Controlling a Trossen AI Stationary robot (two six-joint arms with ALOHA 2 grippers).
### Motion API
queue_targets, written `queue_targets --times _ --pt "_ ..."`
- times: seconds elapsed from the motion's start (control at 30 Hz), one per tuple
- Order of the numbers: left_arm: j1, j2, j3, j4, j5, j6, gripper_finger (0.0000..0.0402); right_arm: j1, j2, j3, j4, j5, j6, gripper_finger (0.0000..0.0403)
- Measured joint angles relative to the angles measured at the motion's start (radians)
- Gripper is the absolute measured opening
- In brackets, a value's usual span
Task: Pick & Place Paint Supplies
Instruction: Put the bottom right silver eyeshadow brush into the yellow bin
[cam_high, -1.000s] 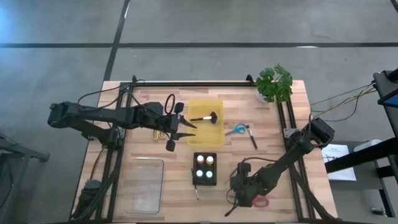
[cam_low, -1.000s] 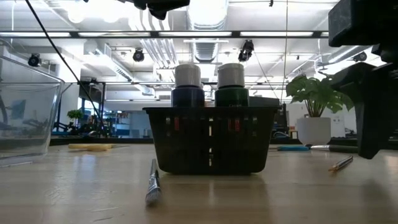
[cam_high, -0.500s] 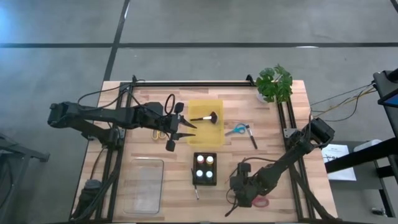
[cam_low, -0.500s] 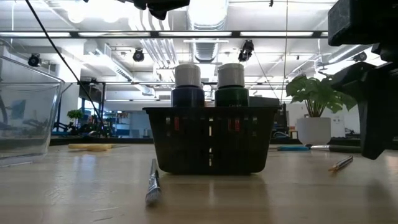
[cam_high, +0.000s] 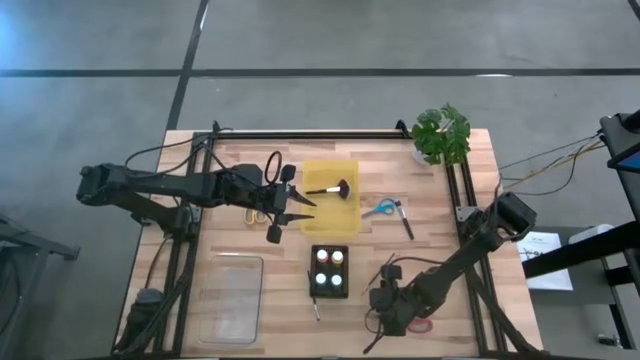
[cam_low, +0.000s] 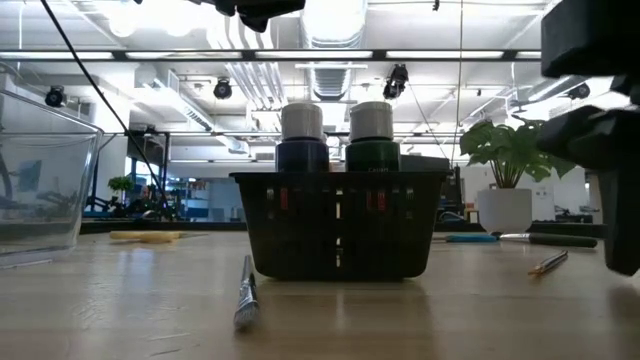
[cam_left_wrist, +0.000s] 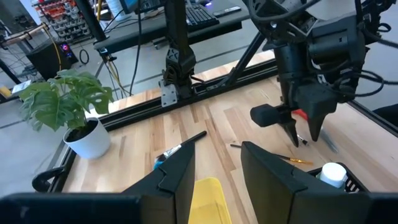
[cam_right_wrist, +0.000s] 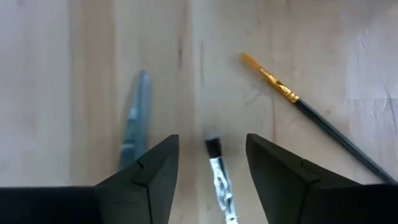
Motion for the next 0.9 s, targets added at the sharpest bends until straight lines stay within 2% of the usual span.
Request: queue_targets --times 0.4,0.53,0.73,0.9 --pt "0.000 0.000 0.000 -0.004 0.001 0.000 0.0138 0.000 0.020 0.002 0.004 0.021 -0.028 0.0172" --pt "0.000 0.000 0.000 -0.005 0.001 0.000 0.0138 0.000 0.020 0.002 0.010 0.005 -0.034 0.0126" --pt "0.000 0.000 0.000 -0.006 0.001 0.000 0.0138 -0.007 0.020 0.000 0.012 -0.009 -0.042 0.0027" --pt "0.000 0.000 0.000 -0.006 0.002 0.000 0.0138 -0.011 0.017 -0.002 0.010 -0.004 -0.044 0.0011"
